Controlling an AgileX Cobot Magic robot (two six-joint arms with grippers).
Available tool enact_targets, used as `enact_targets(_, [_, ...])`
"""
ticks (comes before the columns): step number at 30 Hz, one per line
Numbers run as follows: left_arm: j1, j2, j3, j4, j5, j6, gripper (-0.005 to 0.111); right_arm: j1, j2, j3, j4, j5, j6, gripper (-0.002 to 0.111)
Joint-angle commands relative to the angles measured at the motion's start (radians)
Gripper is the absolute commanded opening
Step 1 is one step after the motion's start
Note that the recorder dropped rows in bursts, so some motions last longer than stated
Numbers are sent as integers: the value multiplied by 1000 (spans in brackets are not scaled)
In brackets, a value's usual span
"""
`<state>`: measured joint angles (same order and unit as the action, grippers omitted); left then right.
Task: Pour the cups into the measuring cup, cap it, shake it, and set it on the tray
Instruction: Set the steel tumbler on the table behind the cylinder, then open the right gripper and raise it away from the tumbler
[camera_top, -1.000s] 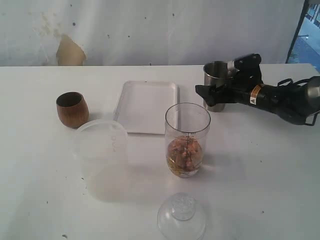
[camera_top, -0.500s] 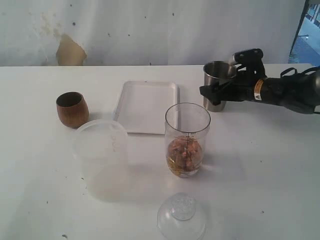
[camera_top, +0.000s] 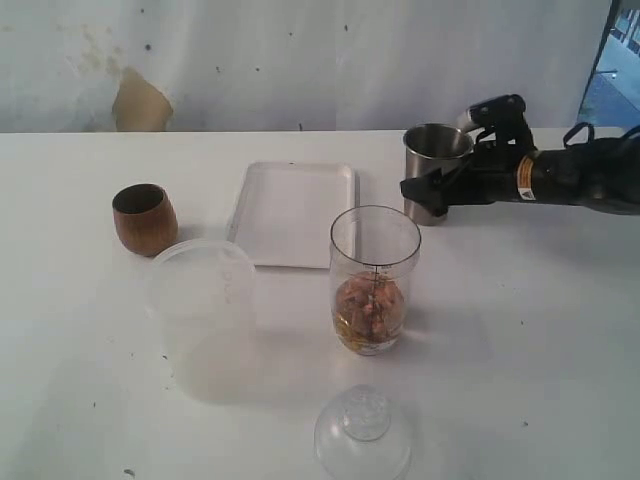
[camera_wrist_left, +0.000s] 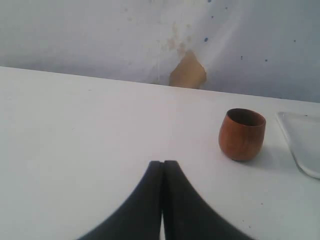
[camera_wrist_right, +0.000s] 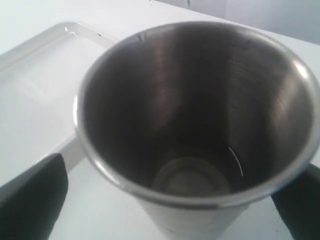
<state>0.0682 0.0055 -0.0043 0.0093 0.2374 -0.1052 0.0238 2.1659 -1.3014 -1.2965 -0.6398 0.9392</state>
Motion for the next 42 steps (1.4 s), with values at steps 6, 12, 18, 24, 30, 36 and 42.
enact_targets(6, [1, -6, 4, -9, -5, -4, 0, -35, -77, 91, -27, -13, 26, 105])
enact_targets(12, [1, -6, 4, -9, -5, -4, 0, -48, -152, 162, -39, -11, 26, 105])
enact_targets(18, [1, -6, 4, -9, -5, -4, 0, -48, -277, 240, -85, -8, 65, 105])
enact_targets(24, [1, -6, 4, -9, -5, -4, 0, -48, -459, 296, -294, -1, 293, 105])
enact_targets(30, [1, -6, 4, -9, -5, -4, 0, -48, -619, 304, -448, -58, 677, 105])
enact_targets(36, [1, -6, 4, -9, -5, -4, 0, -48, -715, 303, -448, -268, 924, 105])
enact_targets(42, [1, -6, 4, -9, -5, -4, 0, -48, -731, 303, -448, -540, 919, 105])
